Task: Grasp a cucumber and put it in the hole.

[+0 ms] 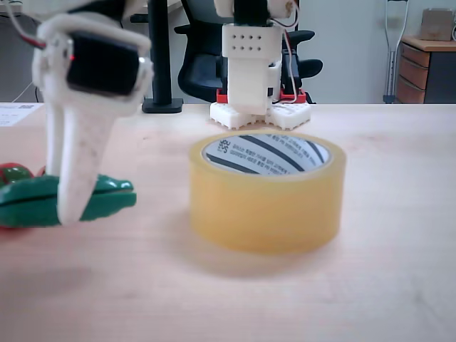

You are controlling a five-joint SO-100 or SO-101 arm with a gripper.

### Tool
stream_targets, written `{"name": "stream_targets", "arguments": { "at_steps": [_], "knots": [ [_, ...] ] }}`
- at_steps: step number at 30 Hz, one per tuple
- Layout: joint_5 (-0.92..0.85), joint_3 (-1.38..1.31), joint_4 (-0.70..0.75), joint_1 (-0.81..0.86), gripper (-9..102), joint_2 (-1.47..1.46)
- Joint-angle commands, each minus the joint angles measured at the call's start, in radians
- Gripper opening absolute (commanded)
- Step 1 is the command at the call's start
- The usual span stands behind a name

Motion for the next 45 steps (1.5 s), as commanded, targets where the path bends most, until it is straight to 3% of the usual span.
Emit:
{"name": "stream_targets", "arguments": {
  "at_steps": [1,18,28,45],
  "knots": [
    [-0.008,-0.072,0.028,0.003,6,0.204],
    [-0.140,-0.072,0.276,-0.017,8,0.569],
    [-0.170,-0.066,0.488,-0.169,6,0.661],
    [-0.190,0.351,0.446,-0.367,6,0.813]
  ]
}}
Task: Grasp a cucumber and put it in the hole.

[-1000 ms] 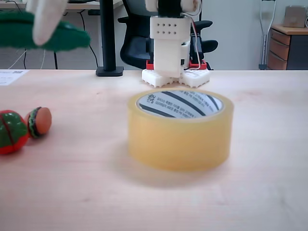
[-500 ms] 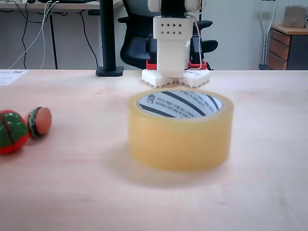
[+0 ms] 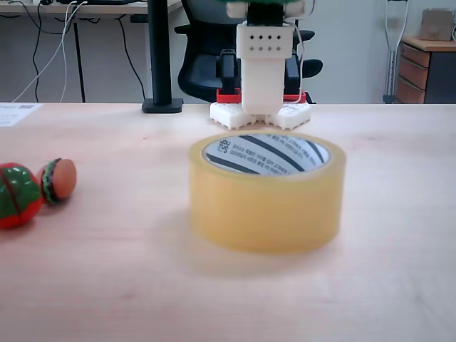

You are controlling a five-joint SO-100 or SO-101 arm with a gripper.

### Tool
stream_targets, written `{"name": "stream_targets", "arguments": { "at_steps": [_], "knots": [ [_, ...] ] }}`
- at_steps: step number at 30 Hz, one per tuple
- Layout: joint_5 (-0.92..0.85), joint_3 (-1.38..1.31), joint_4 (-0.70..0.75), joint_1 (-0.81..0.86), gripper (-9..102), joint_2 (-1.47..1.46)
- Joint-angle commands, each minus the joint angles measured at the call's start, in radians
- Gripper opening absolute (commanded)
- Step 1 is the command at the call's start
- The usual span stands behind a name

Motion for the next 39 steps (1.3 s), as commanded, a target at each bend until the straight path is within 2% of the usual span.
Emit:
{"name": "stream_targets", "arguments": {
  "at_steps": [1,17,22,24,32,39],
  "knots": [
    [-0.009,0.066,-0.037,-0.008,6,0.078],
    [-0.011,0.087,-0.127,-0.012,19,0.014],
    [-0.011,0.087,-0.130,-0.011,32,0.012],
    [-0.011,0.087,-0.129,-0.011,43,0.012],
    [-0.011,0.089,-0.097,-0.009,39,0.063],
    [-0.011,0.258,-0.064,-0.009,37,0.310]
  ]
}}
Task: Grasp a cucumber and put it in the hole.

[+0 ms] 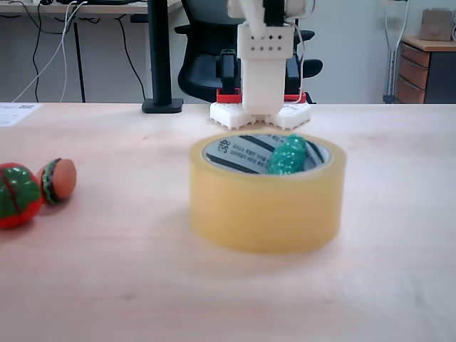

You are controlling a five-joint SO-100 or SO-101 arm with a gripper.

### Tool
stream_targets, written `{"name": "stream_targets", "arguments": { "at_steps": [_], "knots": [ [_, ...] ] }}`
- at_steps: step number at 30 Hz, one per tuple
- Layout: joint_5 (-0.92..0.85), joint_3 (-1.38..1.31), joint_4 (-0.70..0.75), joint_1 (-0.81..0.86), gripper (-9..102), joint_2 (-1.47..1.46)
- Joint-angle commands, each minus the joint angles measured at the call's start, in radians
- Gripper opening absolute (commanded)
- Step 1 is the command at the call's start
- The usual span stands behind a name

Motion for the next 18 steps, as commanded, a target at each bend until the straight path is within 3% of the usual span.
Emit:
{"name": "stream_targets", "arguments": {
  "at_steps": [1,12,18],
  "knots": [
    [-0.009,0.098,0.012,-0.006,36,0.225],
    [-0.009,0.517,-0.052,-0.006,27,0.618],
    [-0.009,0.690,-0.095,-0.005,17,0.767]
  ]
}}
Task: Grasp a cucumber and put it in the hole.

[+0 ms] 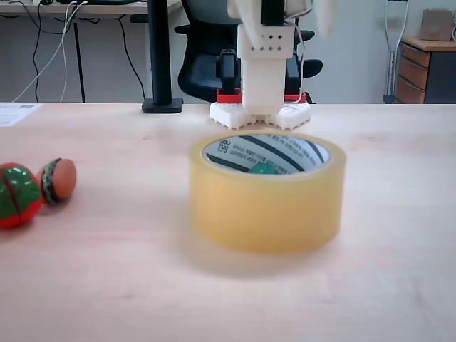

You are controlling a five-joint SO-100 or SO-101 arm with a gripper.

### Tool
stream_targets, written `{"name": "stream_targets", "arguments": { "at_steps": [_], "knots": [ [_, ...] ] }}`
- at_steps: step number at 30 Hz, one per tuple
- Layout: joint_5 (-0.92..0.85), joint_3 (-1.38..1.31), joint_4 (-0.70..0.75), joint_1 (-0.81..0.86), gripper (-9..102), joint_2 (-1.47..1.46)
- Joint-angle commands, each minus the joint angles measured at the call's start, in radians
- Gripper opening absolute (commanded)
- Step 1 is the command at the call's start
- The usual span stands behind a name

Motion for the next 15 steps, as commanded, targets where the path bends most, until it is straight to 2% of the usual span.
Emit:
{"name": "stream_targets", "arguments": {
  "at_steps": [1,10,12,15],
  "knots": [
    [-0.008,0.041,-0.018,-0.005,15,0.080],
    [-0.008,0.219,-0.012,-0.005,7,0.261],
    [-0.005,0.314,-0.018,-0.005,7,0.399],
    [0.000,0.497,-0.005,-0.005,4,0.753]
  ]
}}
